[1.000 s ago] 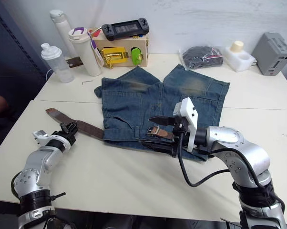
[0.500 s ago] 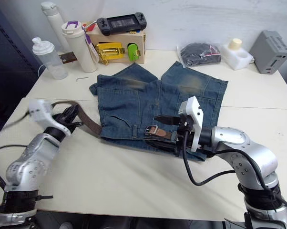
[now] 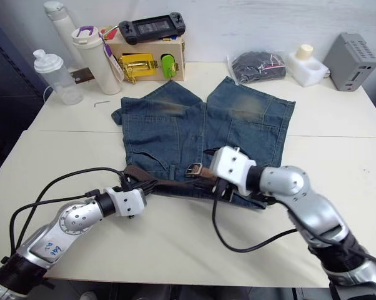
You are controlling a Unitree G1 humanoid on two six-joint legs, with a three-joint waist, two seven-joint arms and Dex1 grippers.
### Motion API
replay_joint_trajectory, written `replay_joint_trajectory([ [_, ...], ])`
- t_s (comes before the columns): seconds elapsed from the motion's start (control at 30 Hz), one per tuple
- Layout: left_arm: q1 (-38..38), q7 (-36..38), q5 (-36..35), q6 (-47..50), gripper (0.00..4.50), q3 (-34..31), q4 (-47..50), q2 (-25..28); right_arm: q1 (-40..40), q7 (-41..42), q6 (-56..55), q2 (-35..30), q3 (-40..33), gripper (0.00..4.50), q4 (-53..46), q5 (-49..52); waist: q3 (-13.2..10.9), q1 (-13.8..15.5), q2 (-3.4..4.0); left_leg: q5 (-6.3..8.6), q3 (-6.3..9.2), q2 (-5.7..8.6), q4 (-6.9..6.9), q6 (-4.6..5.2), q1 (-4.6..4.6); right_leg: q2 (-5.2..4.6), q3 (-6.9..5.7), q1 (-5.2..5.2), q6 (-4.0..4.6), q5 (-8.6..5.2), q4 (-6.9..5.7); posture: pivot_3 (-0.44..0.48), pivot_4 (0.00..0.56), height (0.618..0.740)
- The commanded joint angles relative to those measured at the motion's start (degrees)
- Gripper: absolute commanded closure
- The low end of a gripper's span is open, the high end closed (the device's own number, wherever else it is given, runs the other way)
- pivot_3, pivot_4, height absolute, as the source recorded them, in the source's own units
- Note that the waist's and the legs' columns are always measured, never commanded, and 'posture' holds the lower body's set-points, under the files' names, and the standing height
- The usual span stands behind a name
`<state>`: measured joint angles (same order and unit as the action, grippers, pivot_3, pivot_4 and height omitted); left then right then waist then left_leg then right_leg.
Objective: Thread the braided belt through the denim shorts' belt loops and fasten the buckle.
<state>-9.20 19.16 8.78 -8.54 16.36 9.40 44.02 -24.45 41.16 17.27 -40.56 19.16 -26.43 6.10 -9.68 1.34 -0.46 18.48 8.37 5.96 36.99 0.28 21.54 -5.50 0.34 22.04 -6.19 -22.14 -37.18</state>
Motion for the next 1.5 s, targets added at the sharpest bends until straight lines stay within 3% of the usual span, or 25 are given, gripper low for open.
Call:
replay_joint_trajectory([
  [0.03, -0.75, 0.49, -3.97, 2.18, 4.44, -4.97, 2.46, -3.93, -0.03, -2.64, -8.34, 1.52, 3.99, 0.00, 1.30, -10.22, -0.03, 0.07, -0.04, 0.00, 0.00, 0.02, 0.04, 0.00, 0.02, -0.02, -0.01, 0.03, 0.00, 0.00, -0.07, 0.000, 0.150, 0.733],
  [0.13, 0.01, 1.21, -5.37, 3.46, 4.44, -7.85, 3.97, -6.08, 0.84, -3.44, -9.34, 2.93, 4.14, 0.00, 2.39, -12.73, -0.09, 0.03, -0.14, 0.00, 0.00, 0.08, 0.12, 0.00, 0.02, -0.06, -0.02, 0.10, 0.00, 0.00, -0.29, 0.000, 0.150, 0.733],
  [0.23, 1.28, 2.11, -10.09, 5.81, 4.44, -11.92, 6.33, -8.71, 3.26, -2.04, -5.34, 5.24, 0.72, 0.00, 0.11, -7.05, -0.10, -0.02, -0.16, 0.00, -0.01, 0.06, 0.09, 0.00, 0.02, -0.05, -0.02, 0.17, 0.00, 0.00, -0.37, 0.000, 0.150, 0.733],
  [0.47, 3.26, 4.97, -10.86, 6.02, 4.44, -13.69, 8.40, -10.52, 6.44, 2.55, 11.56, 7.51, -5.26, 0.00, -7.33, 10.07, -0.11, 0.01, -0.17, 0.00, -0.12, 0.02, 0.10, 0.00, 0.03, -0.06, -0.01, 0.29, 0.00, 0.00, -0.54, 0.000, 0.150, 0.733],
  [0.7, 3.16, 5.47, -10.75, 6.97, 4.44, -14.97, 8.62, -11.81, 2.48, -6.94, 15.20, 16.15, 3.51, 0.00, -1.51, 0.17, -0.11, -0.20, -0.16, 0.00, -0.21, 0.01, 0.09, -0.01, 0.03, -0.06, -0.02, 0.37, 0.00, 0.00, -0.61, 0.000, 0.150, 0.733],
  [0.83, 3.70, 6.12, -12.15, 7.95, 4.44, -16.65, 9.52, -11.99, 2.76, -10.82, 12.59, 15.64, 7.02, 0.00, -0.41, -8.19, -0.11, -0.15, -0.16, 0.00, -0.21, 0.04, 0.10, -0.01, 0.03, -0.09, -0.02, 0.42, 0.00, 0.00, -0.69, 0.000, 0.150, 0.733],
  [1.2, 7.70, 10.49, -13.30, 6.88, 4.44, -19.58, 8.88, -10.86, 11.88, -28.07, 0.36, 15.95, 4.28, 0.00, -7.55, -28.75, -0.10, -0.18, -0.16, 0.00, -0.23, 0.09, 0.13, -0.01, 0.02, -0.11, -0.02, 0.43, 0.00, 0.00, -0.75, 0.000, 0.150, 0.733],
  [1.5, 9.25, 10.97, -13.34, 5.88, 4.44, -20.72, 8.16, -11.24, 14.74, -29.12, -8.09, 14.00, 4.59, 0.00, -1.98, -37.24, -0.10, -1.31, -0.17, 0.00, -0.25, 0.08, 0.10, -0.01, 0.00, -0.09, -0.01, 0.42, 0.00, 0.00, -0.79, 0.000, 0.150, 0.733],
])
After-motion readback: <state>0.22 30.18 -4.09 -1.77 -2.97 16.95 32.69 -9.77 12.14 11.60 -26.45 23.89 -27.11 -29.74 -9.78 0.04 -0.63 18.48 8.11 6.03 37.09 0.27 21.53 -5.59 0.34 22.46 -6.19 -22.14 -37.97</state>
